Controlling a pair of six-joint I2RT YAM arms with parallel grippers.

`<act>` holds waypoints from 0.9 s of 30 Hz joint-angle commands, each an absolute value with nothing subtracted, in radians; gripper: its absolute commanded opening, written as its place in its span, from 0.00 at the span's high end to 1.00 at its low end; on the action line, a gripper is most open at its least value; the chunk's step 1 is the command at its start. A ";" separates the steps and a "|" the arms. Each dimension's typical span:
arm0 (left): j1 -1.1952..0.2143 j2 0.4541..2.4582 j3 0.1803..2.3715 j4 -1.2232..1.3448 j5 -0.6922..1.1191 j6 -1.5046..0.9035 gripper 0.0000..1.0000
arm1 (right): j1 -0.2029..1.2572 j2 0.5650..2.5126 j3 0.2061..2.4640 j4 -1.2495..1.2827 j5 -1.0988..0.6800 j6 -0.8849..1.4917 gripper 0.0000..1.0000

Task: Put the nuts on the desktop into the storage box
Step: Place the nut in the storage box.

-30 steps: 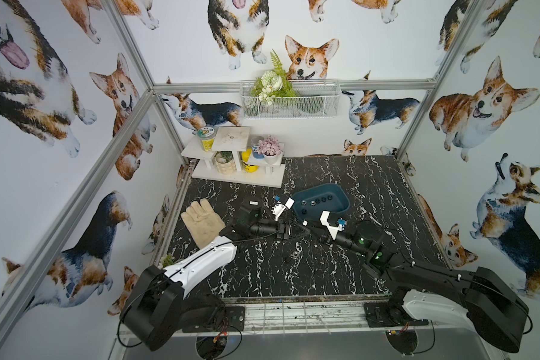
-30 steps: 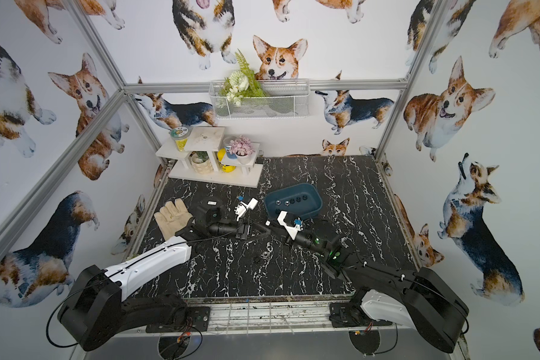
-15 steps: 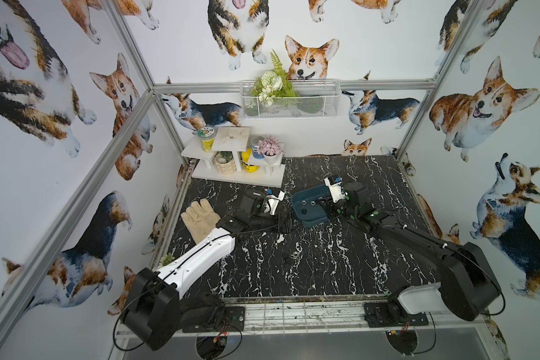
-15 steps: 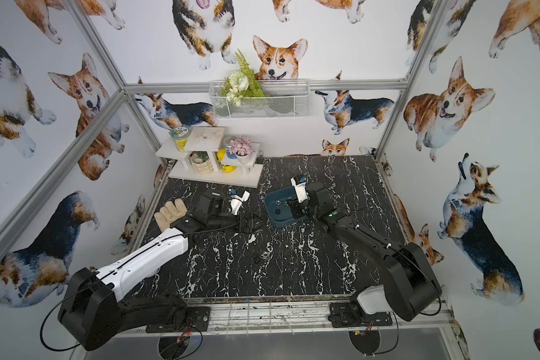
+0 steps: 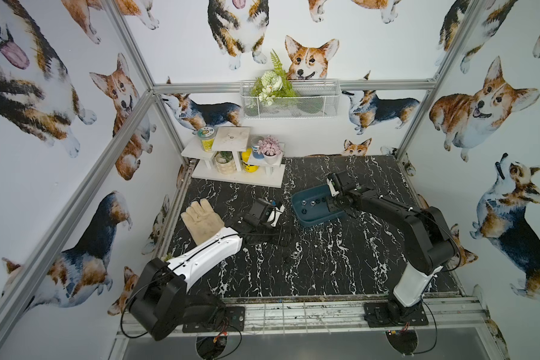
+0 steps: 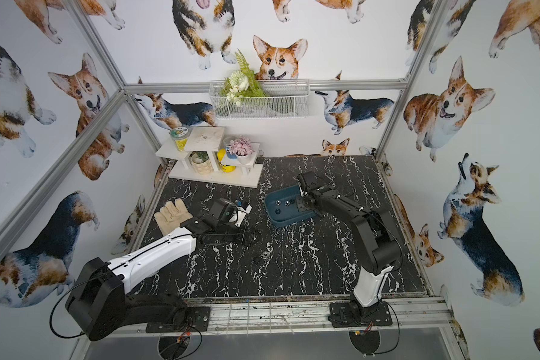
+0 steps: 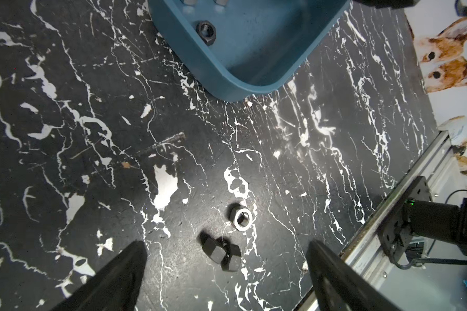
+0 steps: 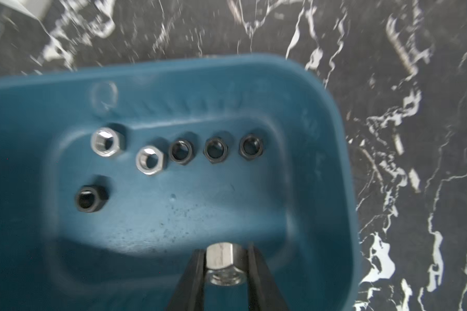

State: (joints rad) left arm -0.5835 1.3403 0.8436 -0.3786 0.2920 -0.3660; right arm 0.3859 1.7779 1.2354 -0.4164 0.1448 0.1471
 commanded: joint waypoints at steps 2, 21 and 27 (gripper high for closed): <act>-0.595 1.357 0.836 -0.388 0.273 -0.349 0.02 | 0.386 1.842 1.280 -0.499 0.222 0.146 0.87; -0.627 1.411 0.820 -0.359 0.344 -0.400 0.06 | 0.380 2.035 1.417 -0.532 0.366 0.141 0.61; -0.636 1.417 0.810 -0.371 0.293 -0.407 0.07 | 0.379 1.937 1.376 -0.488 0.333 0.126 0.53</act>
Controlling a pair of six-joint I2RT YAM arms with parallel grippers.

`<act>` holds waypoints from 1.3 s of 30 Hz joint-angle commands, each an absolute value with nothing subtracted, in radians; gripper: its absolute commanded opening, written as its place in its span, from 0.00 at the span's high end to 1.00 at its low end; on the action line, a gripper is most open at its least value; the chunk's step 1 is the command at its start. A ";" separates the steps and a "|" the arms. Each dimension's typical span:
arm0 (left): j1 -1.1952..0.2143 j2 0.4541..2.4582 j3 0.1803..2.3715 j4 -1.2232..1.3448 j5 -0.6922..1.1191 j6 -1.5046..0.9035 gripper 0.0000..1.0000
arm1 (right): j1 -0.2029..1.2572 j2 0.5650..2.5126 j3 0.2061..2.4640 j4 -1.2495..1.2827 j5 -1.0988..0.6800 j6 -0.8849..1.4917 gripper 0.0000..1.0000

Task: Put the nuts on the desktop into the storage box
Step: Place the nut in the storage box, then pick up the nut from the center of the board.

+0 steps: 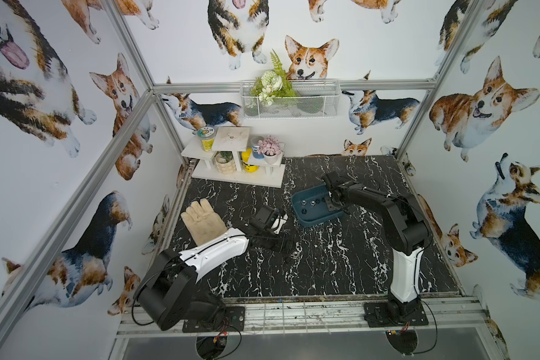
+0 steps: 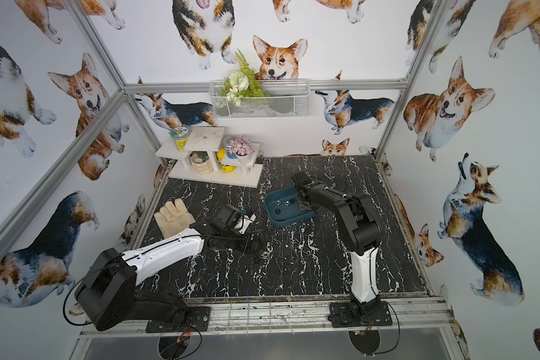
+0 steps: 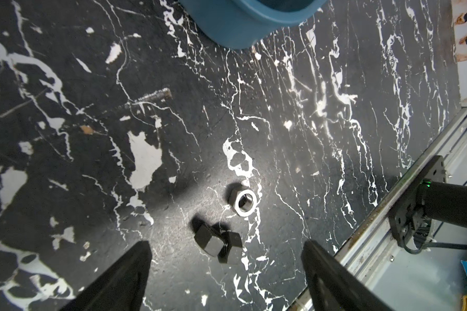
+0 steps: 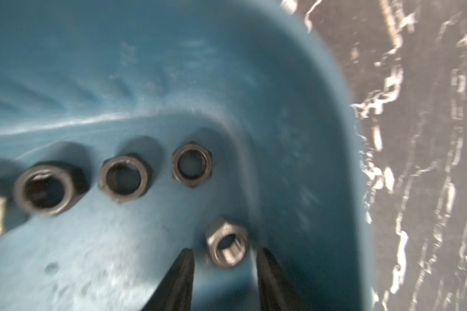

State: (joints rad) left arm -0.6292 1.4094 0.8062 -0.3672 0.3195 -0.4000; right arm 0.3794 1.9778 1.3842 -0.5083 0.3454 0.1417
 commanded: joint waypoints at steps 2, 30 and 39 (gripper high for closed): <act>-0.654 1.424 0.815 -0.386 0.249 -0.403 0.07 | 0.379 1.893 1.364 -0.482 0.317 0.119 0.51; -0.853 1.515 0.862 -0.512 0.001 -0.485 0.29 | 0.381 1.348 0.994 -0.353 0.026 0.157 0.45; -0.853 1.539 0.864 -0.471 0.046 -0.700 0.39 | 0.383 1.328 1.003 -0.350 0.011 0.171 0.47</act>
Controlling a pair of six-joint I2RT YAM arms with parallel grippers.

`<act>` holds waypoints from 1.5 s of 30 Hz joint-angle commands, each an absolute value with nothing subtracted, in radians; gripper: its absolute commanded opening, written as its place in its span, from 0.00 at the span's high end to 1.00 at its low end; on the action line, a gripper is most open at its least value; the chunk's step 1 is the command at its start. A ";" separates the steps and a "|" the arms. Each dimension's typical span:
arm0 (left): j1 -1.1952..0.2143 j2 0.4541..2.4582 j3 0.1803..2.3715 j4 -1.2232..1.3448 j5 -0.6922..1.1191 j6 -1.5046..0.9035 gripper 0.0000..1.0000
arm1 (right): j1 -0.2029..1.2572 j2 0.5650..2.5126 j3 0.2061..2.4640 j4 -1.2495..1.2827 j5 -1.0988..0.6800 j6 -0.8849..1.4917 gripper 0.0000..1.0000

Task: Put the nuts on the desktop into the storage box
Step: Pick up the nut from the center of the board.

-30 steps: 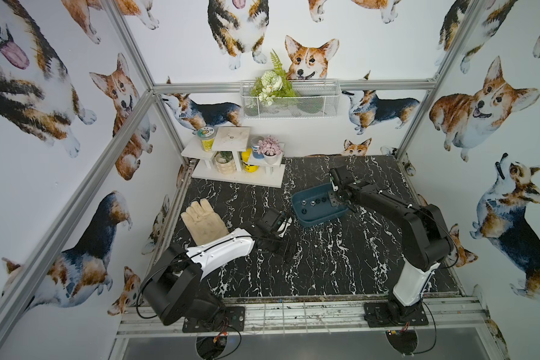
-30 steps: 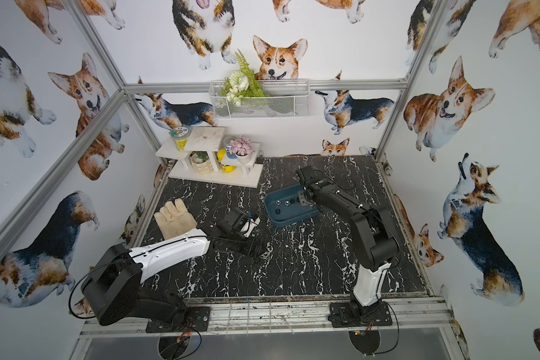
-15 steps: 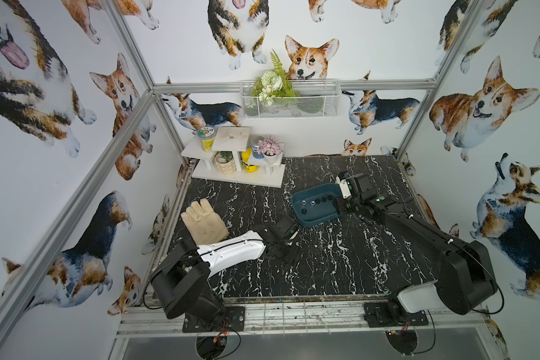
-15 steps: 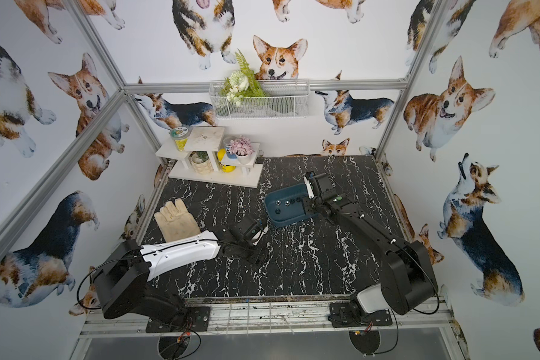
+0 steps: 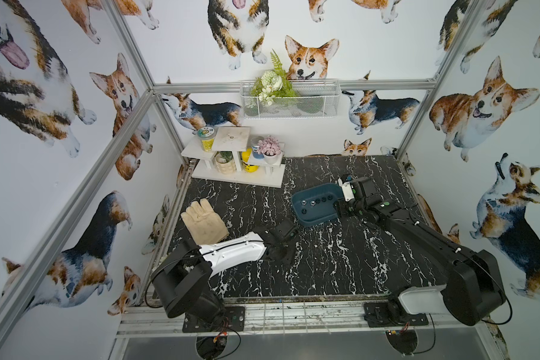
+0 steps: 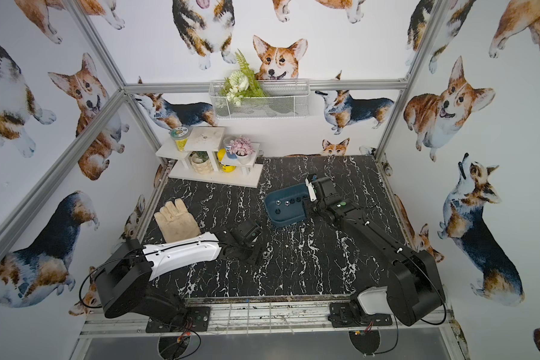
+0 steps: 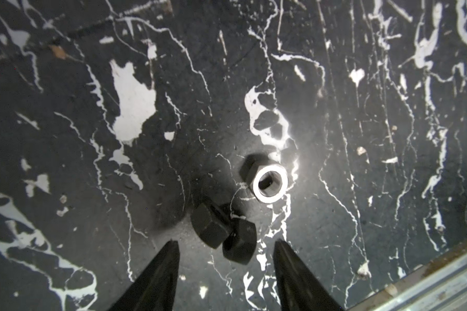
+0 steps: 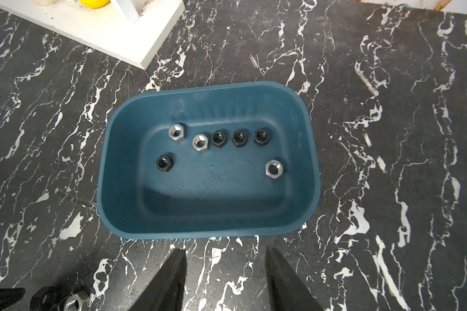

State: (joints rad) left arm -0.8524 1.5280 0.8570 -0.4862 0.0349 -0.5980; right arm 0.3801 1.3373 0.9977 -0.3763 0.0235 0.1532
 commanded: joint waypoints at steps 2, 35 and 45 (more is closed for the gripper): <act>-0.853 1.552 0.861 -0.456 0.072 -0.747 0.41 | 0.384 1.321 1.000 -0.350 0.012 0.169 0.48; -0.739 1.507 0.870 -0.406 0.131 -0.728 0.97 | 0.452 1.224 0.872 -0.203 -0.120 0.055 0.46; -0.553 1.281 0.817 -0.206 0.650 -0.598 0.97 | 0.682 1.081 0.678 0.017 -0.320 -0.316 0.27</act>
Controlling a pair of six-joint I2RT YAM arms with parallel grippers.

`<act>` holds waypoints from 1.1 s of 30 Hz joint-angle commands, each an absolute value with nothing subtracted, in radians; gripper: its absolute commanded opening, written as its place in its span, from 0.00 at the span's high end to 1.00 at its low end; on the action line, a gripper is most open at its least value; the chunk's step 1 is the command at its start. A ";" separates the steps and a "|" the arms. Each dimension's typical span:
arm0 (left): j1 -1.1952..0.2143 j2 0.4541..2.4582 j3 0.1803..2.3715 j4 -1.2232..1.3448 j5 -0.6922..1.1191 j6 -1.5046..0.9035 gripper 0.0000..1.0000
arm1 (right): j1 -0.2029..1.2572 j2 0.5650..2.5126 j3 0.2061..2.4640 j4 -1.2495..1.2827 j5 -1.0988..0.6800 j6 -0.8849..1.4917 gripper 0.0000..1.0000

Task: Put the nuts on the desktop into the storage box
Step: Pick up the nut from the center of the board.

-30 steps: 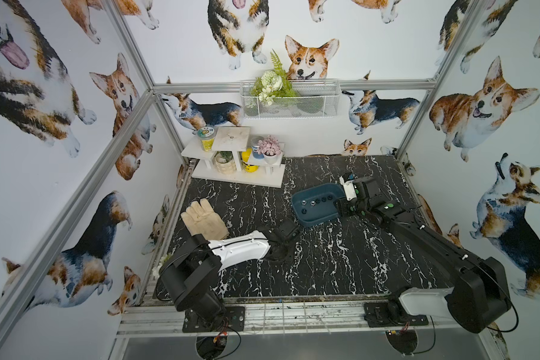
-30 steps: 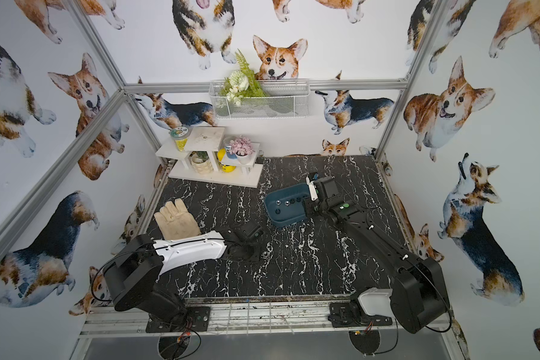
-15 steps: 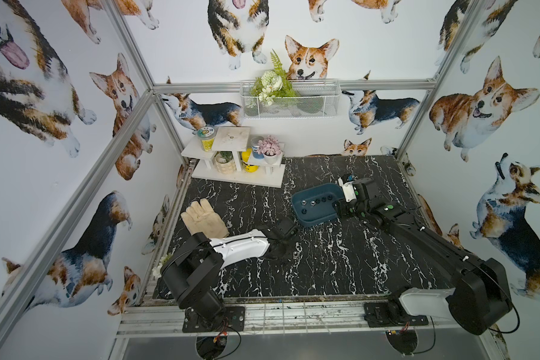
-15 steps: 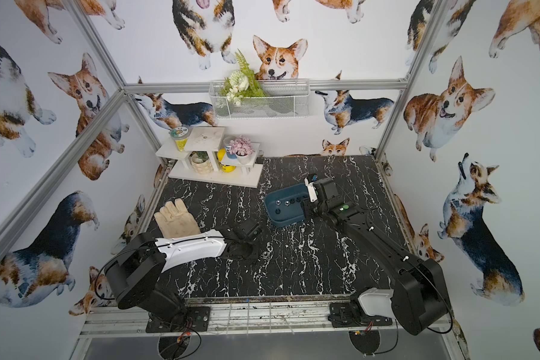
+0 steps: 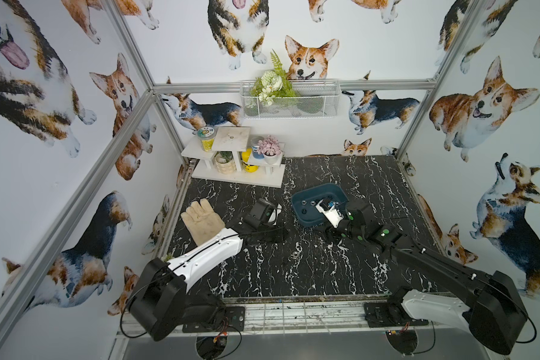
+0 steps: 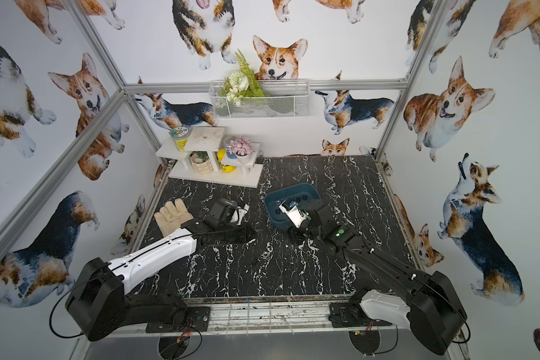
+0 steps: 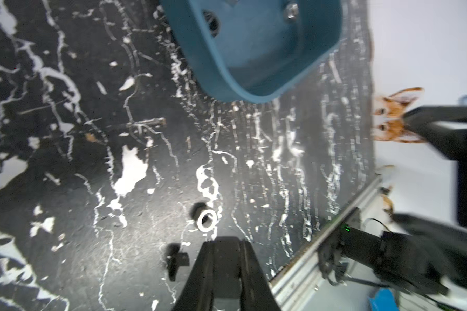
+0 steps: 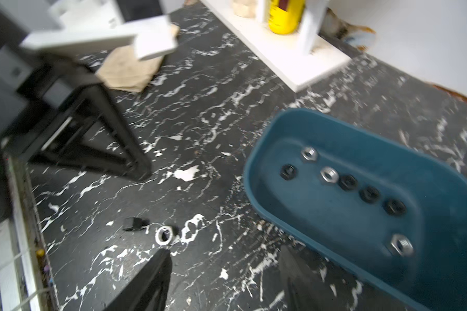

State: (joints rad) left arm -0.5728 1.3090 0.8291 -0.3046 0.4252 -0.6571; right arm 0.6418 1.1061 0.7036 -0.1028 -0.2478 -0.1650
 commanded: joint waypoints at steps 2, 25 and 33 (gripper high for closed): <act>-0.552 1.272 0.817 -0.186 0.720 -0.579 0.97 | 0.723 1.078 0.659 0.045 -0.307 -0.366 0.26; -0.553 1.284 0.793 -0.137 0.915 -0.568 0.96 | 0.833 1.164 0.705 0.091 -0.288 -0.435 0.58; -0.553 1.280 0.766 -0.058 0.993 -0.617 0.85 | 0.833 1.143 0.692 0.099 -0.264 -0.437 0.82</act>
State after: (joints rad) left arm -0.5503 1.2827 0.7792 -0.1184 0.9001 -0.6037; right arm 0.8330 1.1530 0.6956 0.0528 -0.2913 -0.4488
